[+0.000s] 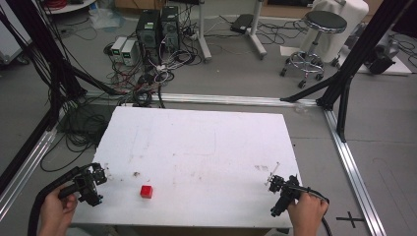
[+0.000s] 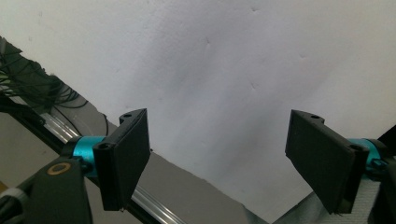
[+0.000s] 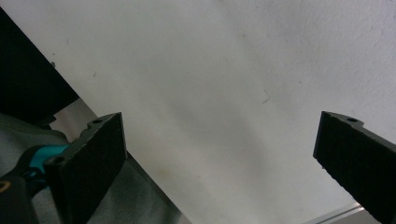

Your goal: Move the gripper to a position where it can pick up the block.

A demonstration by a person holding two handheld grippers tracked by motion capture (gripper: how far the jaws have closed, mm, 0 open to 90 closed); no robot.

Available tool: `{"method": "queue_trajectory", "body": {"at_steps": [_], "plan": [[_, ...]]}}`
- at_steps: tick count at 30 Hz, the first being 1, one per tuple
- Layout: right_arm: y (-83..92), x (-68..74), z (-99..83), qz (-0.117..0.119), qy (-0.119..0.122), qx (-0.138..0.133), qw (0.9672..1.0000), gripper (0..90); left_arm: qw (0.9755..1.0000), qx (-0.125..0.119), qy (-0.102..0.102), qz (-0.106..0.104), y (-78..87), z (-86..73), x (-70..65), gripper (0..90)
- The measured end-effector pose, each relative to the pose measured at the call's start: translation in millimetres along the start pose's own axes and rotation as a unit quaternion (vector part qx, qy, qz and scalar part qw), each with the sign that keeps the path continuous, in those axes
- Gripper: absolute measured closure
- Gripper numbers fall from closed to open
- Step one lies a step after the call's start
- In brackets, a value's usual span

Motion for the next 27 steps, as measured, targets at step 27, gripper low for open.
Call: {"method": "queue_trajectory", "body": {"at_steps": [27], "plan": [[1.7,0.6,0.6,0.000,0.003,-0.007,1.0000,1.8,0.9924,-0.024,-0.114,-0.039,16.0,25.4,-3.0,22.3]]}}
Point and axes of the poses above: each handheld gripper's, and its own axes: y roughly backward along the jaws, z roughly out of its top, x roughly to its left, the point moved 3 cm from there along -y, roughly forward along the jaws, and after that the axes turned 15 degrees about y, right-handed, at the moved point
